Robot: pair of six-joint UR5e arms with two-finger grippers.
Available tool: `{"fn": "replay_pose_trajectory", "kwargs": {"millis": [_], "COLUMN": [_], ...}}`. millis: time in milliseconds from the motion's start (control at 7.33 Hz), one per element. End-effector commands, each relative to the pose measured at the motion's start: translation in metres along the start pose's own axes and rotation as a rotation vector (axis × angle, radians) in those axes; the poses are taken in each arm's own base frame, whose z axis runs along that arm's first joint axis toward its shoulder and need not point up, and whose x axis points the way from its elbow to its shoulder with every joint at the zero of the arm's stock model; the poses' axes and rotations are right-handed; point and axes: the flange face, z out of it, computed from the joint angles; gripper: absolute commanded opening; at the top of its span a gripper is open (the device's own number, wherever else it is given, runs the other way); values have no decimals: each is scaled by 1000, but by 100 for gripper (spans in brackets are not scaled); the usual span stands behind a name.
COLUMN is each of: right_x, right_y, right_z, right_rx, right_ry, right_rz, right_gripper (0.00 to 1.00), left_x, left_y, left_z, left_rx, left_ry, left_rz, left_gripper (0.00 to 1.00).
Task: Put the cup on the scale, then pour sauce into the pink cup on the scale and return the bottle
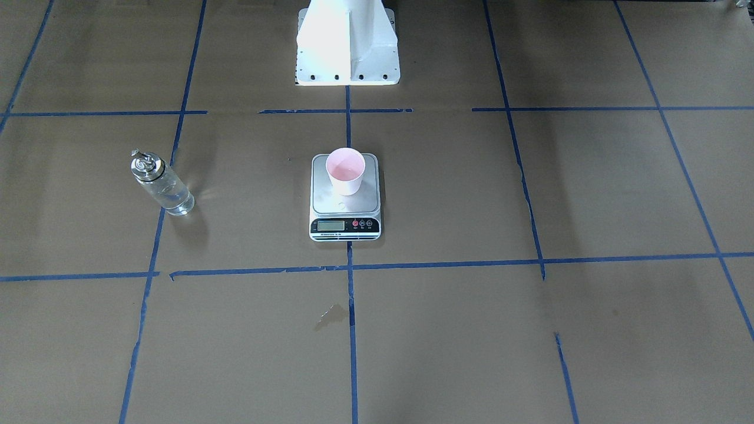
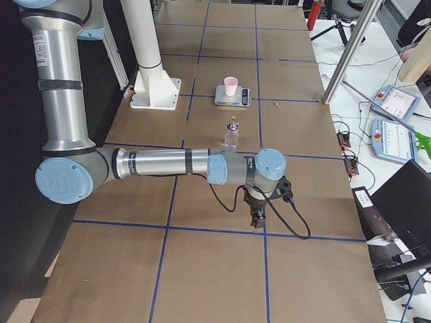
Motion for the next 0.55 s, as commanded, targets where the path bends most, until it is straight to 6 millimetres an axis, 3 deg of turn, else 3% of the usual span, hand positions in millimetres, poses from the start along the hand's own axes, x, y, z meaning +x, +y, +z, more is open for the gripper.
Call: {"fn": "replay_pose_trajectory", "kwargs": {"millis": [0, 409], "right_x": [0, -2], "right_y": [2, 1], "right_z": [2, -1], "right_rx": [0, 6], "right_ry": [-7, -6], "right_rz": [4, 0], "right_gripper": [100, 100], "left_x": [1, 2], "left_y": [0, -5], "left_z": [0, -3], "left_rx": [6, 11], "left_ry": [1, 0], "left_rz": [3, 9], "left_gripper": [100, 100]}}
